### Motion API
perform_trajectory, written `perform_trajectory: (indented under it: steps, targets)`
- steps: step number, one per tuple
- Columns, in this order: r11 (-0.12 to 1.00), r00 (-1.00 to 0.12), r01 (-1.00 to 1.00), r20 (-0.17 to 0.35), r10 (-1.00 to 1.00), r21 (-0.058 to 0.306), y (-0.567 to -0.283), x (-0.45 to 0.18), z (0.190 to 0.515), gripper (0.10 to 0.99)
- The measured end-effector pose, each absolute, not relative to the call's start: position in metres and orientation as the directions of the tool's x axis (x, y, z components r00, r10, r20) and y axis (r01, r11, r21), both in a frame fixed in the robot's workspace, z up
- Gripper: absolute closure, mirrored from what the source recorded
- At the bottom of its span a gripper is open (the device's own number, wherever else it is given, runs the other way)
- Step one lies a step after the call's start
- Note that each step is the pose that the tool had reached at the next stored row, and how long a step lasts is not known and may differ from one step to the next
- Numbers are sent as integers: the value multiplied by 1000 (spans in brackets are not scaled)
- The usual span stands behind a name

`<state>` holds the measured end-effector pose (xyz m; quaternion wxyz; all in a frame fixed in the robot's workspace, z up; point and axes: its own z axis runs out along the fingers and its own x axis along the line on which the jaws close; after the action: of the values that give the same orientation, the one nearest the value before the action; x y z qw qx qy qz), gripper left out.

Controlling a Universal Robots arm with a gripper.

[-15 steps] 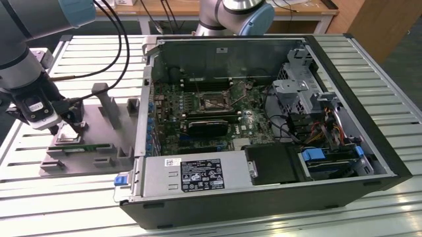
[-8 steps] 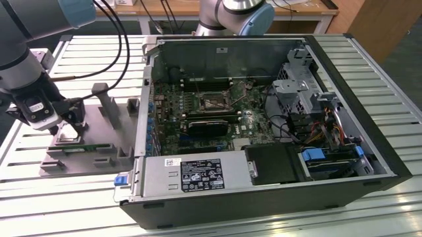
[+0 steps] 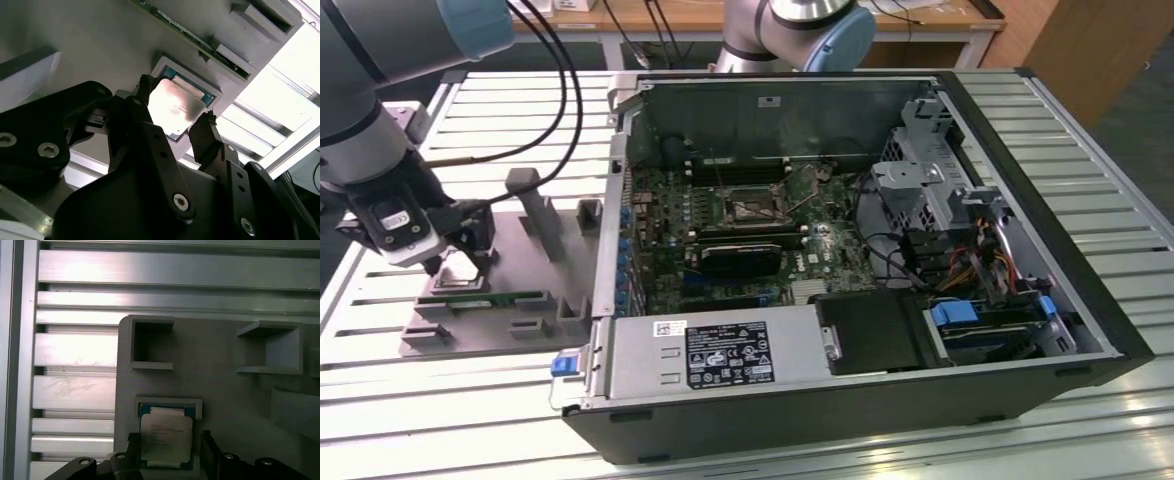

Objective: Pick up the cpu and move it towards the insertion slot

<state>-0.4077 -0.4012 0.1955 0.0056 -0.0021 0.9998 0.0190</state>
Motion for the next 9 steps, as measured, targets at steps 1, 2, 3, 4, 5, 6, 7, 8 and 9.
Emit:
perform_trajectory:
  steps: [1, 2, 3, 4, 5, 6, 7, 8, 9]
  targets:
    - [999, -1000, 0, -11, 0, 38, -401, -408, 195, 498]
    - [999, -1000, 3, -11, 4, 38, -400, -408, 195, 498]
    - [999, -1000, 7, -11, 8, 38, -400, -408, 194, 498]
    - [999, -1000, 11, -11, 11, 38, -399, -408, 194, 498]
    - [999, -1000, 13, -11, 14, 38, -399, -408, 194, 498]
    - [999, -1000, 14, -11, 15, 38, -399, -408, 194, 498]
    - [999, -1000, 14, -11, 15, 38, -399, -408, 194, 498]
    - [999, -1000, 15, -11, 15, 38, -399, -408, 194, 498]
    - [999, -1000, 15, -11, 15, 38, -399, -408, 194, 498]
